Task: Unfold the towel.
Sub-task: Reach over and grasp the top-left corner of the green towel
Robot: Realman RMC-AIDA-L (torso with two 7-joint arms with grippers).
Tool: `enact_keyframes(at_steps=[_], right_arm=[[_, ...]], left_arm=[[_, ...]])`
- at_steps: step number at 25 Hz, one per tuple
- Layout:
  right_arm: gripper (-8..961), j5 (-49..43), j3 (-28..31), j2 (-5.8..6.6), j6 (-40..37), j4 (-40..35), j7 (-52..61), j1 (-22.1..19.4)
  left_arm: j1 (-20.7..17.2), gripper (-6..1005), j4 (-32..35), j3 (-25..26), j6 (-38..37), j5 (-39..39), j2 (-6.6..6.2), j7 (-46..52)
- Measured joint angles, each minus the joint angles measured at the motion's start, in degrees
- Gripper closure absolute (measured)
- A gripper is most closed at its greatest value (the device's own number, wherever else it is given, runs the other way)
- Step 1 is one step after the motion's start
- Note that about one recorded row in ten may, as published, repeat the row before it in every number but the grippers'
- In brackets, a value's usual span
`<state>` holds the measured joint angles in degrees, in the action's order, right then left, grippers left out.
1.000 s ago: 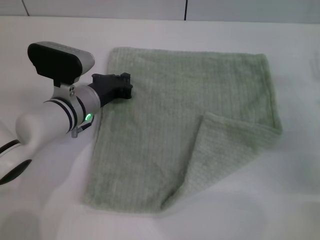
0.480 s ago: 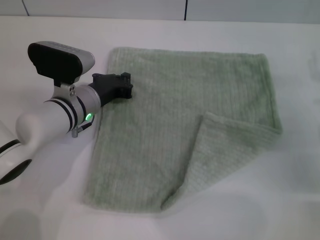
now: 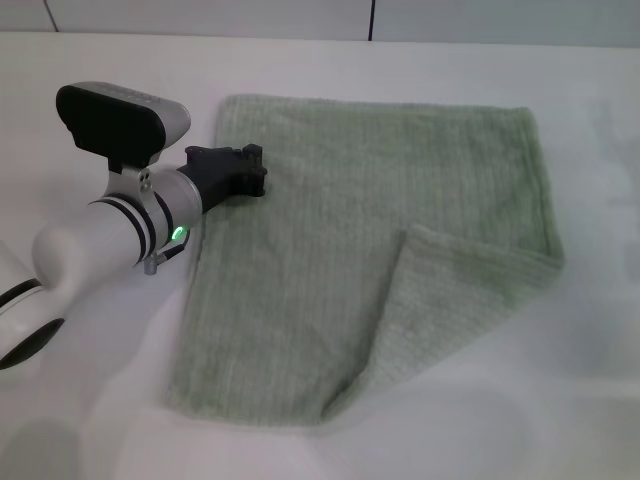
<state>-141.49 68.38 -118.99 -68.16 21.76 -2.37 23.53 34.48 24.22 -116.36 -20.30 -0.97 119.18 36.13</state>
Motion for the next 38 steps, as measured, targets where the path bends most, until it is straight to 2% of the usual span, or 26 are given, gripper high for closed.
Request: enact_keyframes(at_steps=[10,23,27,33,38], right_arm=[[346,-4.54,-0.08,0.56,6.80,6.68,-0.13,-1.98],[345,-12.07,0.17,2.89,22.65,22.39,-0.04,-7.18],[345,-12.59,0.17,4.04,29.48,29.57,0.01,-9.07],[346,-12.67,0.27,5.98,43.61,40.20,0.00,-10.43],[346,-13.37,2.38,6.40,57.46,48.15,-0.56,-10.46]], left_arm=[[-0.25,1000,0.14,0.00,-0.01,0.00,0.00,0.00],[-0.48,1000,0.36,0.00,0.00,0.35,0.00,0.00],[-0.58,1000,0.55,0.00,0.02,0.40,0.00,0.00],[-0.81,1000,1.00,0.07,0.53,0.44,-0.08,0.00],[-0.91,1000,1.38,0.18,0.67,0.44,-0.16,0.00]])
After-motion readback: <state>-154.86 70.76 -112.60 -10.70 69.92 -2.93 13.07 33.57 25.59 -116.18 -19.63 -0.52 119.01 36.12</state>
